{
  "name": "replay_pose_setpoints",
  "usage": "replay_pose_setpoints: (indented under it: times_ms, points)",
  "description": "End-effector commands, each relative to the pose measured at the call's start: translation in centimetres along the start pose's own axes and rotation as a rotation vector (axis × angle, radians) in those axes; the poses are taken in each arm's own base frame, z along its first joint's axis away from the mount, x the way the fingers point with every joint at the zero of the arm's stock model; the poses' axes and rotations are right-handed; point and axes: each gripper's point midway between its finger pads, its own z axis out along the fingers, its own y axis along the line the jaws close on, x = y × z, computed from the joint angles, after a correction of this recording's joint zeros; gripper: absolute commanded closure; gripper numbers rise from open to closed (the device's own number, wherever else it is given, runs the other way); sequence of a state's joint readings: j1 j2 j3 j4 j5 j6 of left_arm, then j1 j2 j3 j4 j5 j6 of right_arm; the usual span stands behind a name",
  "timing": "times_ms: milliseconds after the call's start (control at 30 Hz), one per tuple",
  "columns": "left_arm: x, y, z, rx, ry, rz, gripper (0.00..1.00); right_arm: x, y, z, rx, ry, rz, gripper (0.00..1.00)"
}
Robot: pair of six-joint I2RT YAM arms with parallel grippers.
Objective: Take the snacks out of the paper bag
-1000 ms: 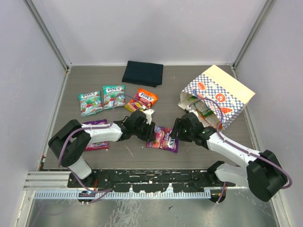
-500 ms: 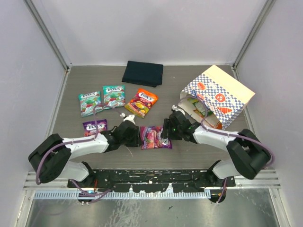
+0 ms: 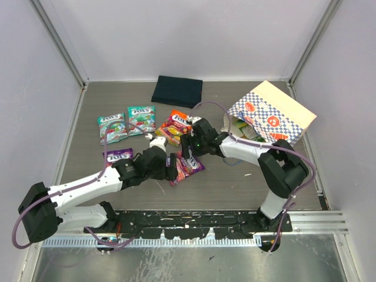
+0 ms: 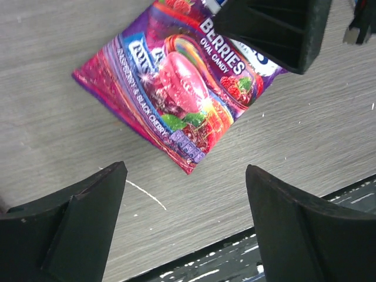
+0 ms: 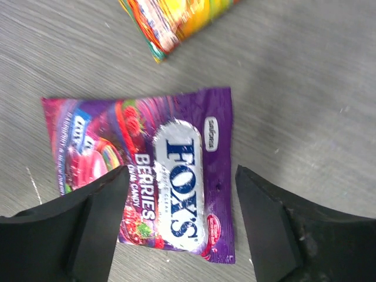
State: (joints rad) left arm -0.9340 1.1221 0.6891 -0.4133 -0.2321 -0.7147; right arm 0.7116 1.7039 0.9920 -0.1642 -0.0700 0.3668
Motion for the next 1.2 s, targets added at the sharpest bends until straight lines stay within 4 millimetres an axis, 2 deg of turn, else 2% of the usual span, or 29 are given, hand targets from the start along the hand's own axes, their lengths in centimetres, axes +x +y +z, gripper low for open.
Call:
replay_pose_setpoints:
  times_ms: [0,33,67,167,200,267,400,567,767,900,1033,1167]
  points:
    - [-1.7,-0.3,0.4,-0.010,-0.007,0.155,0.14,-6.4,1.3,-3.4,-0.009,-0.172,-0.099,0.18]
    - [-2.1,-0.8,0.8,0.011,-0.007,0.184,0.16,-7.2,0.8,-4.2,0.009,-0.204,-0.078,0.18]
    - [-2.4,-1.2,1.3,0.030,-0.007,0.204,0.20,-8.1,0.3,-5.1,0.023,-0.238,-0.048,0.22]
    - [-3.1,-2.5,3.3,0.144,0.023,0.234,0.44,-9.1,-0.7,-7.1,-0.014,-0.306,0.069,0.48]
    - [-3.3,-2.5,4.0,0.150,0.034,0.234,0.53,-8.7,-0.5,-7.3,-0.047,-0.305,0.097,0.59]
    - [-3.5,-2.6,5.0,0.169,0.049,0.256,0.67,-7.7,0.0,-7.2,-0.094,-0.280,0.129,0.74]
    - [-3.8,-2.4,6.8,0.164,0.054,0.305,0.76,-4.5,1.0,-5.2,-0.186,-0.206,0.208,0.91]
    - [-3.0,-0.9,8.6,0.127,0.088,0.288,0.84,-1.5,1.9,-2.6,-0.252,-0.130,0.257,0.93]
    - [0.8,1.3,9.0,0.072,0.169,0.189,0.87,0.1,2.0,-0.2,-0.255,-0.060,0.247,0.94]
    - [3.0,2.1,8.4,0.050,0.192,0.063,0.94,0.9,2.6,1.6,-0.249,-0.014,0.220,0.96]
    - [4.8,3.0,6.9,0.005,0.197,-0.074,1.00,2.0,4.4,3.3,-0.266,0.037,0.176,0.96]
    - [6.0,4.5,5.3,-0.072,0.161,-0.183,0.99,2.5,6.3,4.6,-0.280,0.067,0.139,0.96]
